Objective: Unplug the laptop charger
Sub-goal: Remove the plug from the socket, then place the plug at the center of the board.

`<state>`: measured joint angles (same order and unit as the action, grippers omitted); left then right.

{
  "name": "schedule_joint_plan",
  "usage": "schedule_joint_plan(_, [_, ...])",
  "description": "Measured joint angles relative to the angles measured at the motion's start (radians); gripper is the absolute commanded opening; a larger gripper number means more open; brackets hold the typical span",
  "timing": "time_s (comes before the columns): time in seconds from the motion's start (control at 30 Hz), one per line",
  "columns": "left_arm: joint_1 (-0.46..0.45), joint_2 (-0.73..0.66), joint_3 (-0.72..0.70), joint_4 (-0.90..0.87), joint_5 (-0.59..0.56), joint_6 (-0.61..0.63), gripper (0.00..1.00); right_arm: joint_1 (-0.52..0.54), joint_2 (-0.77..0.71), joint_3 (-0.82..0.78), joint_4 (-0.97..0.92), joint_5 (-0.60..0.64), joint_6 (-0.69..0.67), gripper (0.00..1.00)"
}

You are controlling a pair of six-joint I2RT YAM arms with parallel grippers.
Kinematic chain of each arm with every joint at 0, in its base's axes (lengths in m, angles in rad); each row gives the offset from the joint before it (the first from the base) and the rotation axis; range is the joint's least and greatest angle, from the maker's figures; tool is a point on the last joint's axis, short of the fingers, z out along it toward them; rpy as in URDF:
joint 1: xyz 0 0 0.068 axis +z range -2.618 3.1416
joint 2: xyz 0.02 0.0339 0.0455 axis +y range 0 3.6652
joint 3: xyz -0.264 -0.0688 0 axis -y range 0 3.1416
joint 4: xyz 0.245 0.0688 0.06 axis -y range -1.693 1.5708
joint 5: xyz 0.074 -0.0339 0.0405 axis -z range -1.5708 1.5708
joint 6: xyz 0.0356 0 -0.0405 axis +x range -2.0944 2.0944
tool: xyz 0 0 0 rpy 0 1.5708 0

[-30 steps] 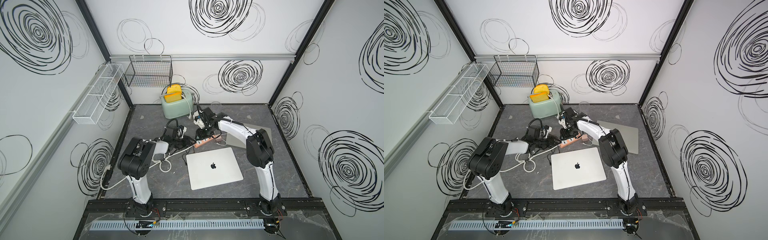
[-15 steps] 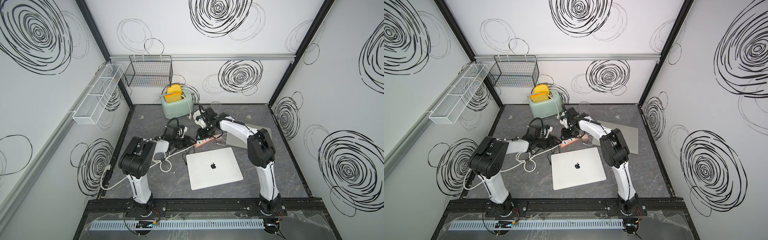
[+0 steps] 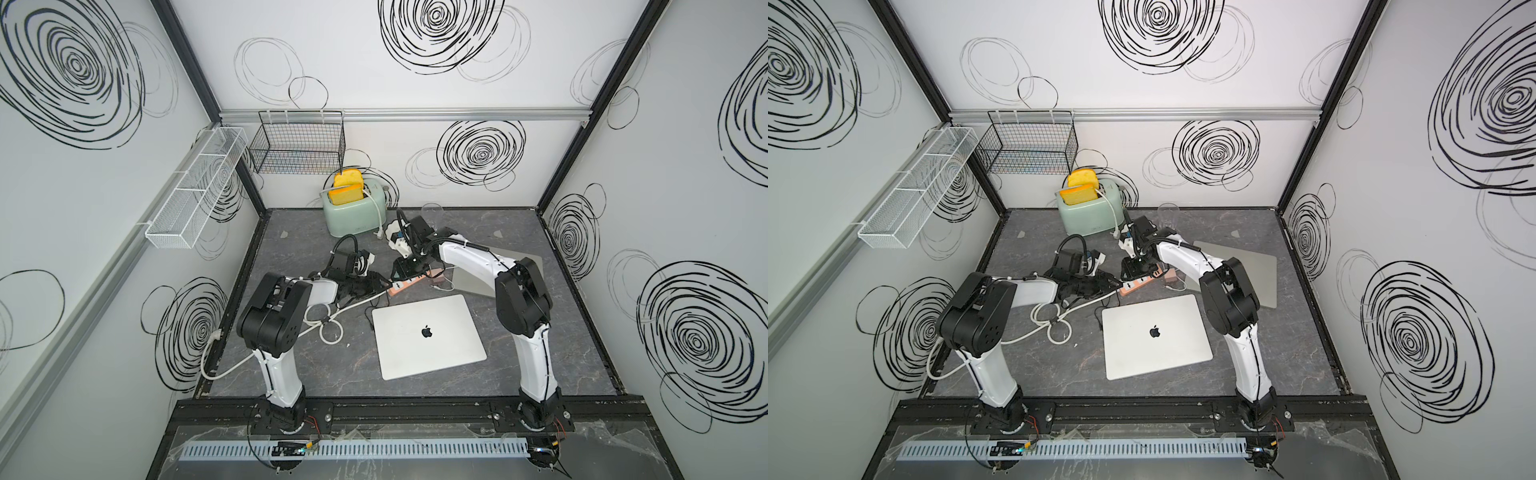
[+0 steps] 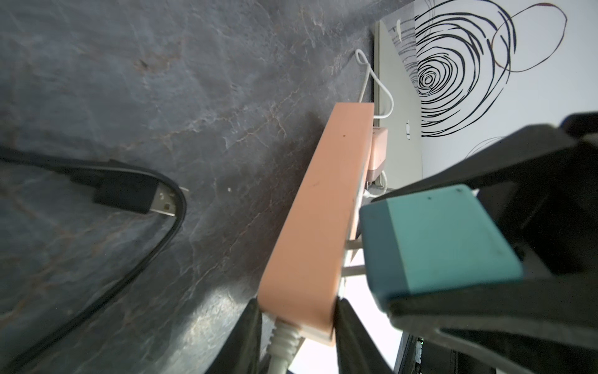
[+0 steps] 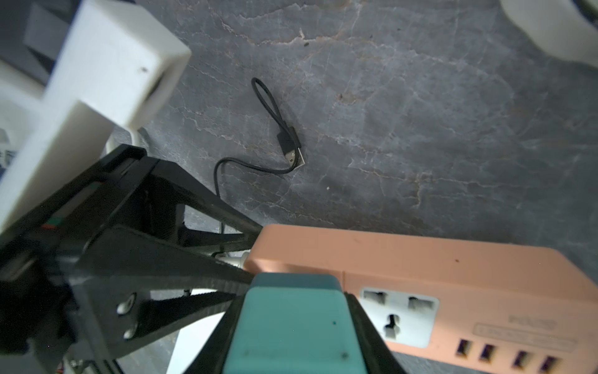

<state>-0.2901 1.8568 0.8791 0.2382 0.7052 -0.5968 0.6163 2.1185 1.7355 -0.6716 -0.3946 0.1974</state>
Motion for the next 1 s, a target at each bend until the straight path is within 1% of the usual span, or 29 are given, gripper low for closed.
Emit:
schedule_joint_plan(0.1, [-0.001, -0.001, 0.000, 0.015, -0.001, 0.000, 0.00, -0.011, -0.008, -0.012, 0.014, -0.027, 0.016, 0.22])
schedule_joint_plan(0.17, [-0.001, -0.001, -0.002, 0.023, -0.002, 0.000, 0.00, -0.007, -0.008, -0.001, 0.000, -0.014, 0.012, 0.22])
schedule_joint_plan(0.27, [-0.003, 0.000, -0.010, 0.006, -0.020, 0.011, 0.00, 0.018, -0.008, 0.050, -0.048, 0.043, -0.014, 0.22])
schedule_joint_plan(0.4, [-0.005, 0.002, -0.029, -0.003, -0.021, 0.012, 0.00, 0.068, -0.008, 0.178, -0.068, 0.138, -0.064, 0.22])
schedule_joint_plan(0.47, [-0.005, 0.002, -0.030, -0.003, -0.021, 0.013, 0.00, 0.084, -0.008, 0.212, -0.076, 0.160, -0.078, 0.22])
schedule_joint_plan(0.6, [-0.005, 0.001, -0.030, -0.003, -0.020, 0.013, 0.00, 0.084, -0.009, 0.211, -0.080, 0.130, -0.066, 0.22])
schedule_joint_plan(0.73, [-0.004, -0.002, -0.031, -0.005, -0.020, 0.015, 0.01, 0.010, -0.009, 0.178, -0.076, 0.078, -0.033, 0.22])
schedule_joint_plan(0.77, [-0.004, -0.004, -0.032, -0.006, -0.021, 0.016, 0.02, -0.016, -0.009, 0.163, -0.076, 0.071, -0.028, 0.23])
schedule_joint_plan(0.9, [-0.002, -0.021, -0.037, -0.033, -0.024, 0.025, 0.16, -0.095, -0.011, 0.077, -0.080, 0.068, -0.033, 0.23])
schedule_joint_plan(1.0, [-0.001, -0.028, -0.035, -0.055, -0.026, 0.033, 0.24, -0.100, -0.024, -0.021, -0.079, 0.081, -0.045, 0.24])
